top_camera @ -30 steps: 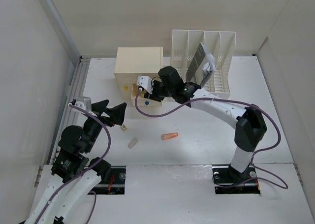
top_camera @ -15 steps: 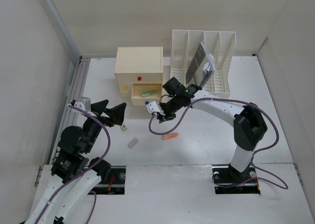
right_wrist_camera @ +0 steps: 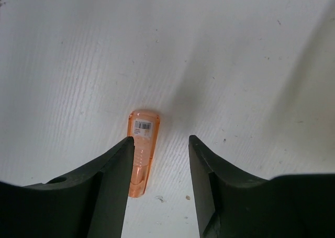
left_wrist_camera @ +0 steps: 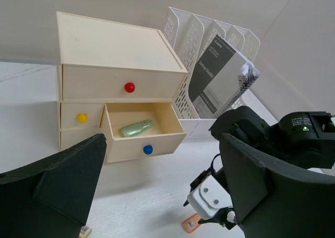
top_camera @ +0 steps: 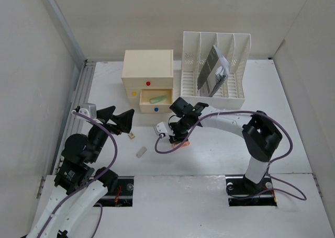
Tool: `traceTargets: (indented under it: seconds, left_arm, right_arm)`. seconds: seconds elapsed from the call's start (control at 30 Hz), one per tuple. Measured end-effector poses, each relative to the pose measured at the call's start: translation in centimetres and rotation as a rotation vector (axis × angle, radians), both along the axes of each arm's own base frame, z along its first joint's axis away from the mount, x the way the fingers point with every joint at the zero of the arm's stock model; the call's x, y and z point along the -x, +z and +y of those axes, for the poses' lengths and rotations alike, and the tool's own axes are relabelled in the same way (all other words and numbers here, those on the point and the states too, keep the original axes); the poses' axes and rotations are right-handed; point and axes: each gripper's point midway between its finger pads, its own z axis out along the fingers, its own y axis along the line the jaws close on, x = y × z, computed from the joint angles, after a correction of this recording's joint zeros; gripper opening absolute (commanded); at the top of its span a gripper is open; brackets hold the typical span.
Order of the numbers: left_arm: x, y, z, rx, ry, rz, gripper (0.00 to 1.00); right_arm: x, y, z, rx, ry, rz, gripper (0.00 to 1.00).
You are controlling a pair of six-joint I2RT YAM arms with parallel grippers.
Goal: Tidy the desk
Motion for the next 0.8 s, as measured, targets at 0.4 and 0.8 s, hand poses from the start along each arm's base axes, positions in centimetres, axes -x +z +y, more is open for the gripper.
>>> traceTargets:
  seconds: [0.4, 0.8]
  left_arm:
    - [0.0, 0.0, 0.0, 0.000, 0.000, 0.000, 0.87]
    - [0.1, 0.1, 0.1, 0.003, 0.000, -0.005, 0.87]
  right_arm:
    - [1.3, -1.3, 0.5, 0.078, -0.011, -0.024, 0.53]
    - [1.0, -3.7, -0.5, 0.180, -0.054, -0.041, 0.52]
